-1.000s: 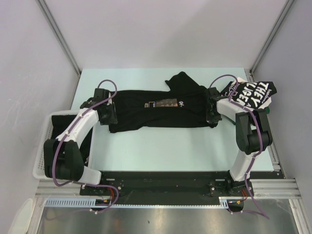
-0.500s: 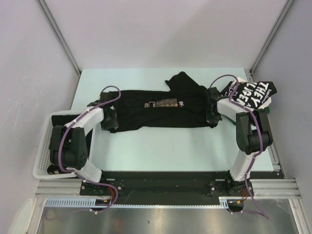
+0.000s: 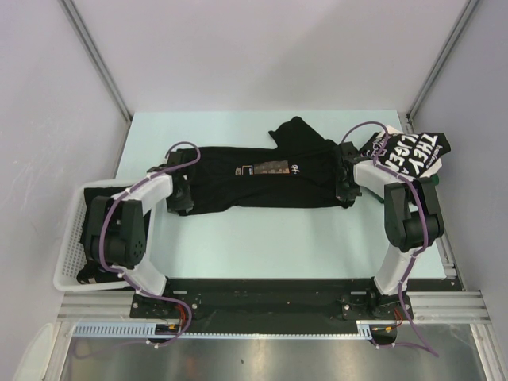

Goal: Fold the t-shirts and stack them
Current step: Fold the flattened tshirt in 1/3 of the way, then grap the side of the flattened tshirt furthest away from the robot with both arms

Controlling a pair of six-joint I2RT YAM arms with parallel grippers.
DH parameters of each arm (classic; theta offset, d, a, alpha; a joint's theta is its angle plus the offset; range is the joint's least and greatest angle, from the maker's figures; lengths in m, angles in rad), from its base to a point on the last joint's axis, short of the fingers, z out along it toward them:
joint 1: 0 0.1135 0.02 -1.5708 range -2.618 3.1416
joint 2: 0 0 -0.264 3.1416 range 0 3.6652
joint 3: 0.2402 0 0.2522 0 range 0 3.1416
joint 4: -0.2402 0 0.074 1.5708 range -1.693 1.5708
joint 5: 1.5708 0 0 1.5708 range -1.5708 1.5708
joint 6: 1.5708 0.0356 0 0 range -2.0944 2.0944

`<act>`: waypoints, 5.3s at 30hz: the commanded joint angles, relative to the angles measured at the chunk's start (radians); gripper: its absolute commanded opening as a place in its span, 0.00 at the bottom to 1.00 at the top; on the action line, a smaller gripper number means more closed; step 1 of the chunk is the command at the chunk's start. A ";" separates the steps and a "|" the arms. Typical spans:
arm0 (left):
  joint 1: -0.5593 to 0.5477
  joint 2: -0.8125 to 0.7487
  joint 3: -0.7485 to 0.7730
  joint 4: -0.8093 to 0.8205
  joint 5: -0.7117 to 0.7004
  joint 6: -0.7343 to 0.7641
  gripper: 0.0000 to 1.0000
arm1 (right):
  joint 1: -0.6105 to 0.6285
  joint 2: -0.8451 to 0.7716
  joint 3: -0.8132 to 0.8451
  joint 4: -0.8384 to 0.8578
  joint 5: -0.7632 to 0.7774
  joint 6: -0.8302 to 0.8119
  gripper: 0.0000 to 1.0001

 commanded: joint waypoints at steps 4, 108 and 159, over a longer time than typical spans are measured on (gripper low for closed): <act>-0.008 0.034 0.019 0.047 -0.040 0.011 0.32 | -0.002 -0.023 -0.011 -0.029 -0.014 -0.012 0.00; -0.026 -0.608 0.218 -0.149 0.287 -0.012 1.00 | 0.088 0.448 1.114 -0.135 0.117 -0.130 1.00; -0.026 -0.886 -0.034 0.124 0.572 -0.066 1.00 | 0.003 0.905 1.345 0.178 -0.395 0.034 0.87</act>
